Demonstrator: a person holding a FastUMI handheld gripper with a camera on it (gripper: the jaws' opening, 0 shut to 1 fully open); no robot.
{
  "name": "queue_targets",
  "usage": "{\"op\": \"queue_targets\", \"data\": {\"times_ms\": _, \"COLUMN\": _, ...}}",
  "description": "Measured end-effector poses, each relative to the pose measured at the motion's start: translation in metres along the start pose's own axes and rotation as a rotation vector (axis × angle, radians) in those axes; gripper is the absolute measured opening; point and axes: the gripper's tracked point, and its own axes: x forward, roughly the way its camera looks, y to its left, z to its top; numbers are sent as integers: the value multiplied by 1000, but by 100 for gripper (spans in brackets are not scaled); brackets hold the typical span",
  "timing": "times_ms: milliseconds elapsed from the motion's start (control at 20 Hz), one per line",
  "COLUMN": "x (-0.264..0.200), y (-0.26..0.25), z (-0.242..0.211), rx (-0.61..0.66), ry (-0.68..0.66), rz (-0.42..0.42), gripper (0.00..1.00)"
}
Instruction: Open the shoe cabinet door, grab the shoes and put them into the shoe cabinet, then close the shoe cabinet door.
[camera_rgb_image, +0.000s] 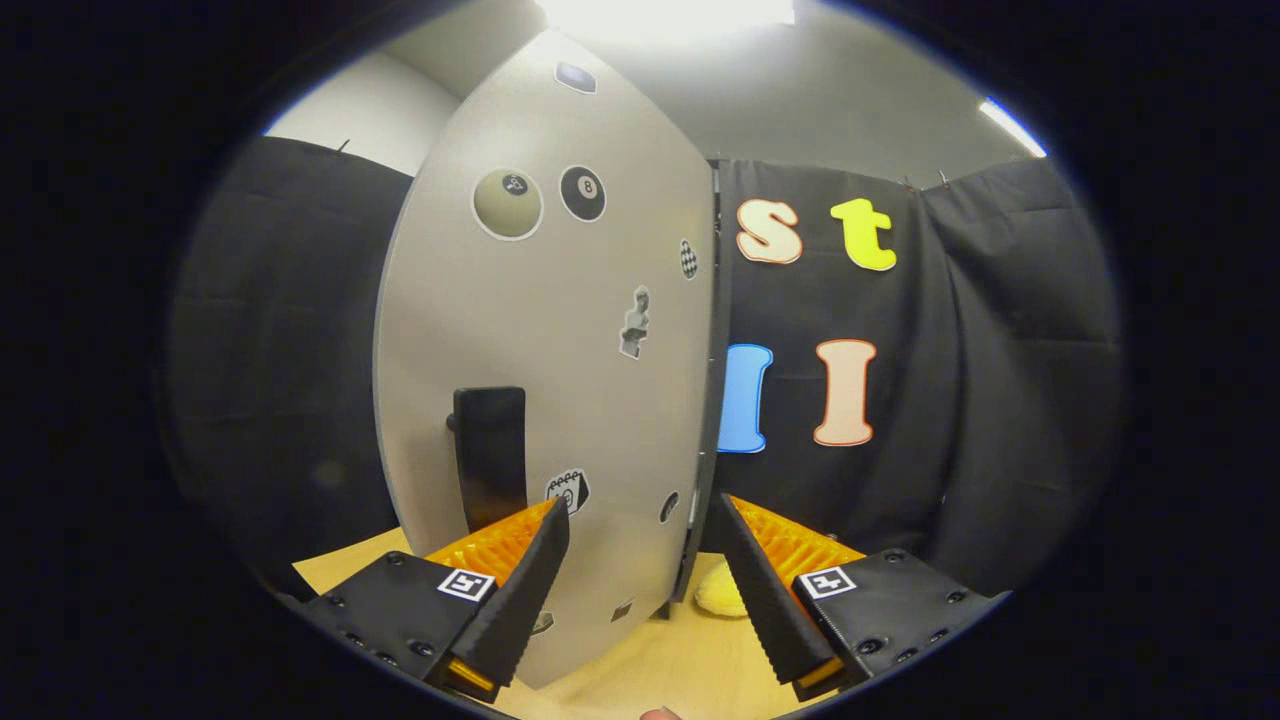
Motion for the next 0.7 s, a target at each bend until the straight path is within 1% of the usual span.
{"op": "queue_targets", "data": {"times_ms": 250, "x": 35, "y": 53, "z": 4, "rx": 8, "ry": -5, "rz": 92, "gripper": 95}}
{"op": "queue_targets", "data": {"times_ms": 450, "x": 75, "y": 99, "z": 6, "rx": 10, "ry": -1, "rz": 167, "gripper": 96}}
{"op": "queue_targets", "data": {"times_ms": 700, "x": 138, "y": 135, "z": 14, "rx": 35, "ry": 1, "rz": 193, "gripper": 95}}
